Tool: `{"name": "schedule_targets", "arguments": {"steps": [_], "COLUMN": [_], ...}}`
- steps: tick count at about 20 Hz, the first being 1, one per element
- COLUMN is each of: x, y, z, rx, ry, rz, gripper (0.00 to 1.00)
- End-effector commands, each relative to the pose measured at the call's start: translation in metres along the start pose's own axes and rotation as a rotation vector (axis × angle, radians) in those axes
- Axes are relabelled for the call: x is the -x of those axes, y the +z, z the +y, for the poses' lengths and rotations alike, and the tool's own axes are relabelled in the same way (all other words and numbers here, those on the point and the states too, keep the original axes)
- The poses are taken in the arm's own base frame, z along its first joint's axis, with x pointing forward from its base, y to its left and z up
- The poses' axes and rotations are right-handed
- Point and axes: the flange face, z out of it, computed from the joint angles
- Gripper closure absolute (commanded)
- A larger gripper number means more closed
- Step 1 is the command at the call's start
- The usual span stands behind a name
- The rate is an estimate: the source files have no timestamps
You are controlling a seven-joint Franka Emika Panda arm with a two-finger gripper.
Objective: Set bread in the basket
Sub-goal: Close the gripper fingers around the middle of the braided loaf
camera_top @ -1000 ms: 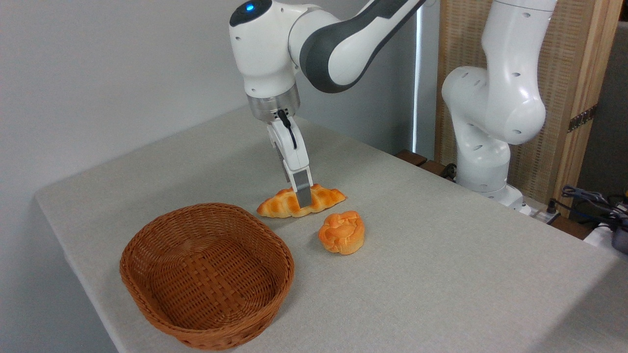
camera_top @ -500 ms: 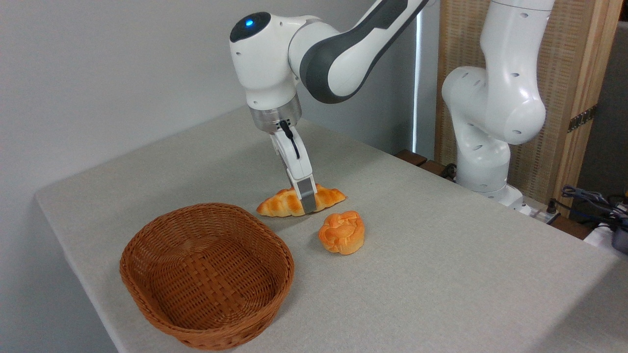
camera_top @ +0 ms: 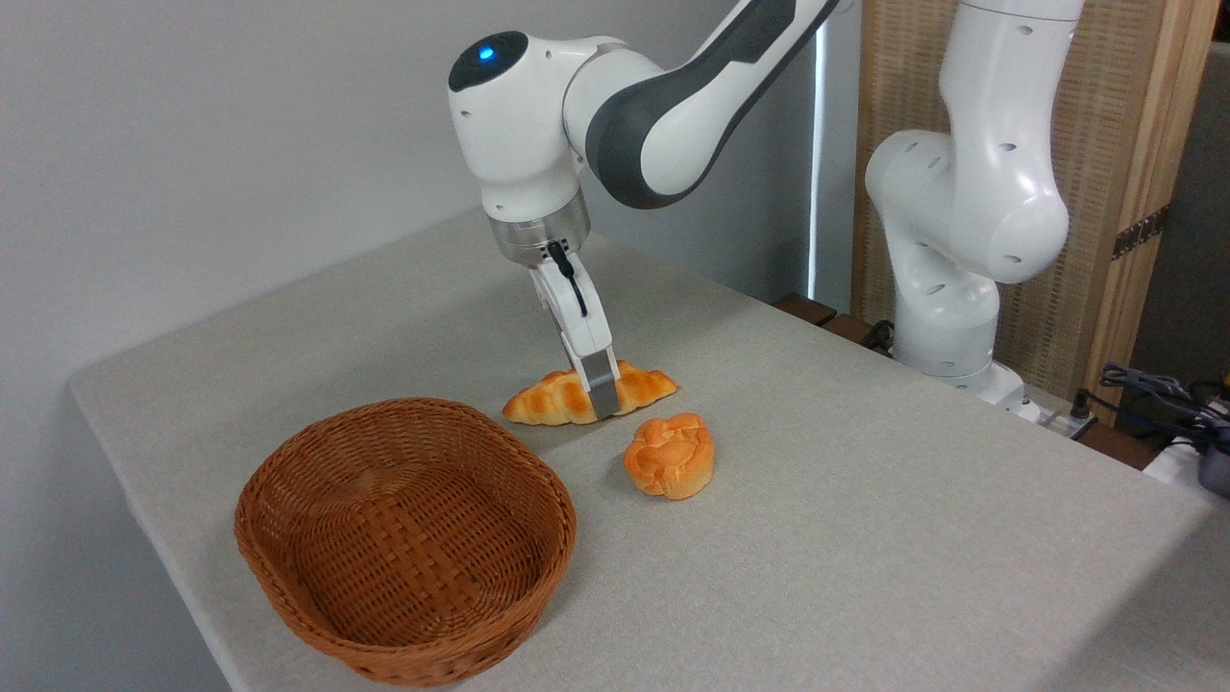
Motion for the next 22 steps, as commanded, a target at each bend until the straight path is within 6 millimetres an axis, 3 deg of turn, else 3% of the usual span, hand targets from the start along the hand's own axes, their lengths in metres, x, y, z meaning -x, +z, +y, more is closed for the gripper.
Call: {"name": "schedule_targets", "arguments": {"steps": [1,4,15,22], "x": [0.0,0.001,0.0,-0.007], "y": [0.001,0.001,0.0,-0.02], "z": [-0.001,-0.002,0.0,0.006], "rx": [0.002,0.002,0.006,0.016], "ry": [0.005,0.002,0.005,0.019], "rz": [0.023,0.024,0.018,0.014], "gripper": [0.57,0.68,0.68,0.67]}}
